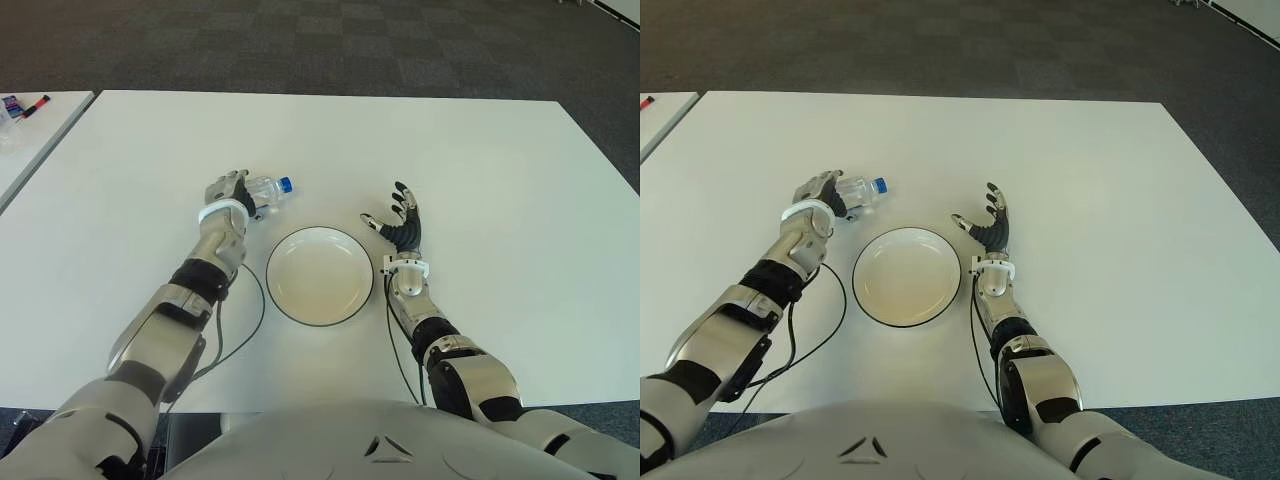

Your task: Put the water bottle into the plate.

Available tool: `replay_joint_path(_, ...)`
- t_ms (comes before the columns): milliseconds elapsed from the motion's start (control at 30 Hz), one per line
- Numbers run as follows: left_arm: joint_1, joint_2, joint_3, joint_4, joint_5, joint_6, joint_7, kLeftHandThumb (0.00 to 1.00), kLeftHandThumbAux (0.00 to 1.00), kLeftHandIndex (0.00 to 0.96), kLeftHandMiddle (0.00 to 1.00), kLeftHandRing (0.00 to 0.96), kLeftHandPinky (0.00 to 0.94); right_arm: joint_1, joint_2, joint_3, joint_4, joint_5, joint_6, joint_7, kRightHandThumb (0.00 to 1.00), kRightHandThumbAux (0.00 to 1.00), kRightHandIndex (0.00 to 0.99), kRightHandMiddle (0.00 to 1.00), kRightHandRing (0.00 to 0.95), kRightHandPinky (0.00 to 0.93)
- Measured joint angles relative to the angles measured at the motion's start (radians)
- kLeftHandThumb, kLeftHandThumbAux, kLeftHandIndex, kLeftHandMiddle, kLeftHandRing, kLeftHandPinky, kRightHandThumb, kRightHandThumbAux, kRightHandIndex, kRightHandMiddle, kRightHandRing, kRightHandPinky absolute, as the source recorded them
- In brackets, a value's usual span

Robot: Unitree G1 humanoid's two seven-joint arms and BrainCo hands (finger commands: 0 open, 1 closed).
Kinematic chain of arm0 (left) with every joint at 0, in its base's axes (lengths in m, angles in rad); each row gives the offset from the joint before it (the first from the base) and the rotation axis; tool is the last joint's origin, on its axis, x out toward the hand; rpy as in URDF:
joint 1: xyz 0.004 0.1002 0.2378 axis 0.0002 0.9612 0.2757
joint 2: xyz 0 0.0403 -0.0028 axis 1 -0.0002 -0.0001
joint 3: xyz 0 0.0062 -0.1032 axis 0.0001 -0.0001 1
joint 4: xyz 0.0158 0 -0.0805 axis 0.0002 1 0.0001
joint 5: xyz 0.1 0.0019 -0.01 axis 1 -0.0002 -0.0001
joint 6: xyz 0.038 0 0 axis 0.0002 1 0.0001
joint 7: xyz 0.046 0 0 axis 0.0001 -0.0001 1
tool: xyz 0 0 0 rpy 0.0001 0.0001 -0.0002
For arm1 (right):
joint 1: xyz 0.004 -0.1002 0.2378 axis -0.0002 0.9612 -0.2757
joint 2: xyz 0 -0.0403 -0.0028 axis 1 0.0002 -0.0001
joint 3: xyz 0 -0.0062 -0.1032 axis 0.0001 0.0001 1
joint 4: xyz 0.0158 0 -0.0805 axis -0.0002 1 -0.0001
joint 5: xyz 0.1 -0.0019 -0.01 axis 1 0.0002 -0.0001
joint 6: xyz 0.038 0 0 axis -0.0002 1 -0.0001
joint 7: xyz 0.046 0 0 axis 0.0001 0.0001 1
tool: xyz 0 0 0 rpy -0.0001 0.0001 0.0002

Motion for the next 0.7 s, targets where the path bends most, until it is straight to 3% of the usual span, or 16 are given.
replay_joint_path(267, -0.028, -0.011, -0.002, 0.070, -0.002, -0.051, 0.020, 0.000, 0.901, 0.000, 0.005, 0.000, 0.067, 0.001, 0.000, 0.000, 0.000, 0.000, 0.000, -0.004, 0.000, 0.914, 0.128, 0.118, 0.125, 0.171)
replay_joint_path(700, -0.144, -0.057, -0.050, 0.329, 0.001, -0.164, 0.068, 0.000, 0.914, 0.000, 0.008, 0.000, 0.066, 0.004, 0.008, -0.005, -0.003, 0.005, 0.001, -0.003, 0.000, 0.902, 0.125, 0.117, 0.125, 0.172)
